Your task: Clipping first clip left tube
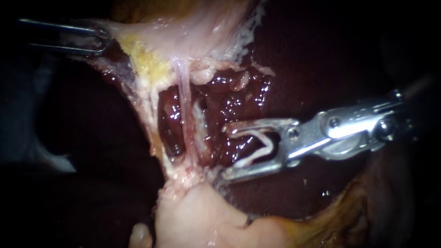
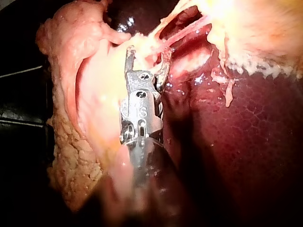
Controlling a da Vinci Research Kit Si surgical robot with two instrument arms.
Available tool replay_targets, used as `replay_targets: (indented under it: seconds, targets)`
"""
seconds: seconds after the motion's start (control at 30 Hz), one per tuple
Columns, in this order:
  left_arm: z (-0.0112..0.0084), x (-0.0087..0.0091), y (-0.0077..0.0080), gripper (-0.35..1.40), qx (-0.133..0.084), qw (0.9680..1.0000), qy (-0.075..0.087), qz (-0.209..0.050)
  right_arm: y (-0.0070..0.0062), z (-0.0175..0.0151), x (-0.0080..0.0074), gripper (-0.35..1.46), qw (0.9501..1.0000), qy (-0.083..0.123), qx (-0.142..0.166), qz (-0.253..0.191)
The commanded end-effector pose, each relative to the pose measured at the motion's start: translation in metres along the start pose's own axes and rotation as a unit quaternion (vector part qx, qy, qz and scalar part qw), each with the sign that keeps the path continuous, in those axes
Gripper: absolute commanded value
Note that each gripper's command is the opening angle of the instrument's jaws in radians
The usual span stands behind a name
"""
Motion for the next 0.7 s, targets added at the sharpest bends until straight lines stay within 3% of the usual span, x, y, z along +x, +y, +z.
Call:
replay_targets:
  seconds: [0.03, 0.37, 0.7]
  targets:
    - [0.0, 0.0, 0.0, -0.35, 0.0, 1.0, 0.0, 0.0, 0.0001, 0.0006, 0.0, 0.49, 1.0, 0.001, 0.001, 0.0]
    - [0.0, -0.0001, 0.0004, -0.35, 0.003, 1.0, 0.001, 0.0, 0.001, 0.0042, -0.0001, 0.48, 0.9999, 0.003, 0.013, 0.005]
    - [-0.0001, -0.0001, 0.0006, -0.35, 0.003, 1.0, 0.001, -0.001, 0.0022, 0.006, -0.0022, 0.48, 0.9998, 0.001, 0.017, 0.01]
